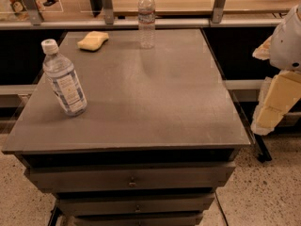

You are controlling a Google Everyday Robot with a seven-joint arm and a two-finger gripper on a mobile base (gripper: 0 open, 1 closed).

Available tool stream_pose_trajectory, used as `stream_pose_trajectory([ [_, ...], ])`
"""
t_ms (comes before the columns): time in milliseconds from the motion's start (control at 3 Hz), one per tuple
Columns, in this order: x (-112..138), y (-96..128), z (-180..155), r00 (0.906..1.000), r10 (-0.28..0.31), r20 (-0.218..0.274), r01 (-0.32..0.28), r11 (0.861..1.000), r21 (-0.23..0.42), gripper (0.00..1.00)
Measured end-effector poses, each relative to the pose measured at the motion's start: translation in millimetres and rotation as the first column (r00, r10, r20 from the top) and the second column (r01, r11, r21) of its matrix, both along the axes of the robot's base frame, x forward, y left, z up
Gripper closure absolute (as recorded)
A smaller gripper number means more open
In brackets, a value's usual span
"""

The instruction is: Move sponge near blue plastic bottle

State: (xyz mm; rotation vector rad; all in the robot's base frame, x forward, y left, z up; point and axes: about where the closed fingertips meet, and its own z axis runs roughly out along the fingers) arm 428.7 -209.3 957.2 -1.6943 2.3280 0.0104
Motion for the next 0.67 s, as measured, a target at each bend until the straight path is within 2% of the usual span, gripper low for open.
stream_pose_trajectory([
  [333, 0, 0, 0, 1.0000, 0.001, 0.001, -0.001, 1.000, 0.000, 0.00],
  [667, 2, 10, 15, 0.9989, 0.029, 0.037, -0.029, 1.000, 0.000, 0.00],
])
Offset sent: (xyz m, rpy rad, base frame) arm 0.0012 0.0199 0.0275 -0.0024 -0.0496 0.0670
